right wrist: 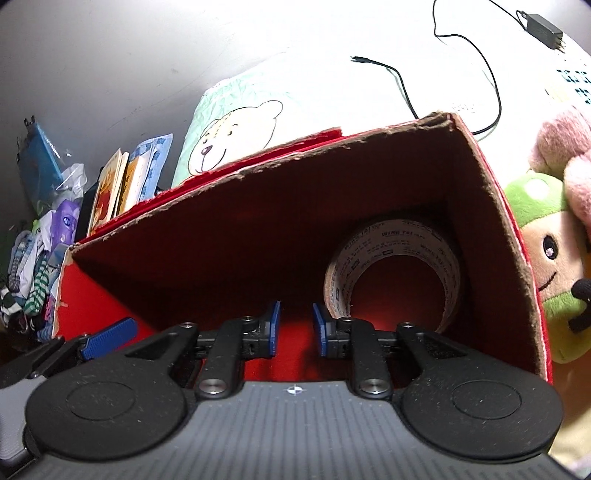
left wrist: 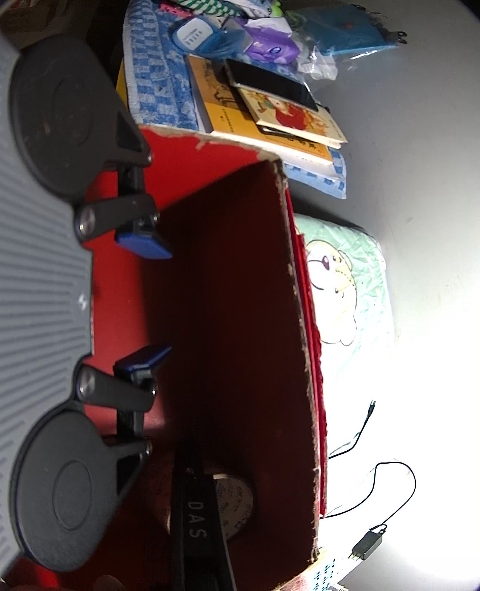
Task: Organize objects
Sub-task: 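Lower the tape roll into the red box and open the right tool, then withdraw the right tool from the box toward the pinecone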
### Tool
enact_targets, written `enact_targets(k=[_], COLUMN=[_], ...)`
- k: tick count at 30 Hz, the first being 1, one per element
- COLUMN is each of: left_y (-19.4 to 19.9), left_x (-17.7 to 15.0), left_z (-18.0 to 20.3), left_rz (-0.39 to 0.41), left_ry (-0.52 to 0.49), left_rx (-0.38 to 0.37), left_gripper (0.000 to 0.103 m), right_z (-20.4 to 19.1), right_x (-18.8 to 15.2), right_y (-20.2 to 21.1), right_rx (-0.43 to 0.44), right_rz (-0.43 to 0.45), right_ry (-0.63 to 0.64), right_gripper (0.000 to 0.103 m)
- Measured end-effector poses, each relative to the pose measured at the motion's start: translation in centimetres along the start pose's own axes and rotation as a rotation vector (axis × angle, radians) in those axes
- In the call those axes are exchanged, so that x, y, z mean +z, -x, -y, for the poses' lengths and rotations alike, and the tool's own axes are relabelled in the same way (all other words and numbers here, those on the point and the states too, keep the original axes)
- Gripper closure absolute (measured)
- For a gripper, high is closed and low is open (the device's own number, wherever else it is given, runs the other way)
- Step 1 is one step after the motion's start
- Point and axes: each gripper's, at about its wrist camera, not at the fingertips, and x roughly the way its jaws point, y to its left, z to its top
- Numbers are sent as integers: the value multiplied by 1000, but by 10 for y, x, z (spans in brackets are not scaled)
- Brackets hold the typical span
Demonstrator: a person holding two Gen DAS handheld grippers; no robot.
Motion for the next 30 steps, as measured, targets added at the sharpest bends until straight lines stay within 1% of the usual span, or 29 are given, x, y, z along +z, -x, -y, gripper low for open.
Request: enact_targets(k=[3, 10, 15, 18, 23, 25, 28, 30], left_y=[-1, -1, 0, 0, 3, 9, 24, 34], left_x=[1, 1, 2, 2, 3, 3, 4, 3], left_z=[1, 3, 3, 3, 4, 4, 6, 9], left_rz=[-3, -4, -2, 3, 2, 6, 23, 36], left_ry=[-11, -26, -30, -35, -40, -35, -32, -45], left_rx=[1, -19, -31, -34, 3, 1, -24, -8], left_gripper=[39, 28, 23, 23, 22, 22, 22, 22], right_z=[0, -10, -12, -14, -18, -16, -14, -13], right_x=[0, -2, -4, -6, -11, -14, -18, -21], right_y=[0, 2, 6, 13, 33, 42, 52, 58], right_rx=[24, -1, -13, -34, -81, -104, -127, -136], right_rz=[0, 24, 54, 96, 174, 208, 240, 254], right_ry=[23, 86, 102, 108, 156, 168, 186, 191], right_gripper=[80, 80, 80, 80, 80, 79, 75, 75])
